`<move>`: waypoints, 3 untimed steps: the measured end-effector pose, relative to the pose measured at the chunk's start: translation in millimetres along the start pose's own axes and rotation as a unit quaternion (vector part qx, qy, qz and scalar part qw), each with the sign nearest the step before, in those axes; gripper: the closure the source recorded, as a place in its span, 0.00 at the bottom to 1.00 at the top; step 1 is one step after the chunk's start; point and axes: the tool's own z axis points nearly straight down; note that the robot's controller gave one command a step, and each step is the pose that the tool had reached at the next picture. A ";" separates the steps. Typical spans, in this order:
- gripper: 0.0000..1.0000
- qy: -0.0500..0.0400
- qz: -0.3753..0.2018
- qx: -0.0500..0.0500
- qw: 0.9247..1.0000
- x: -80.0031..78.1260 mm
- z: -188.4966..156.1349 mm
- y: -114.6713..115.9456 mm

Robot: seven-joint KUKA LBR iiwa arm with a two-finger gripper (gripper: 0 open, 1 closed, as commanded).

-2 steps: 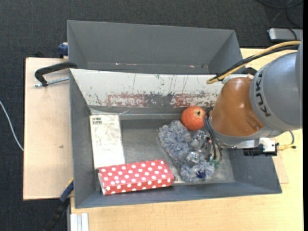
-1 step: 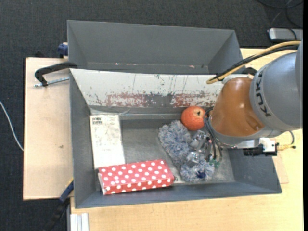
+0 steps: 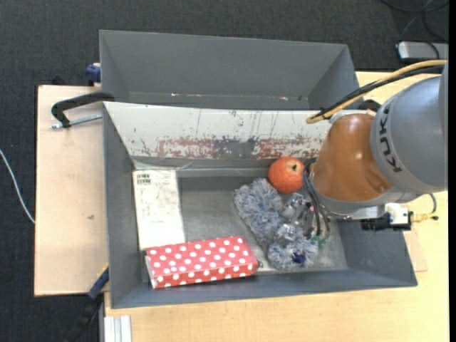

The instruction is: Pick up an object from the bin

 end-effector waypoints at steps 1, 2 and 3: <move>1.00 -0.002 0.000 0.001 1.000 -0.4 -9.2 0.0; 1.00 -0.005 0.000 0.001 1.000 -1.9 -20.3 0.7; 1.00 -0.004 0.000 0.002 1.000 -1.4 -24.5 0.8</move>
Offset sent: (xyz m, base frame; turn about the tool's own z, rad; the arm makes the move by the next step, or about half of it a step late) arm 0.0000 0.0000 0.0228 0.0000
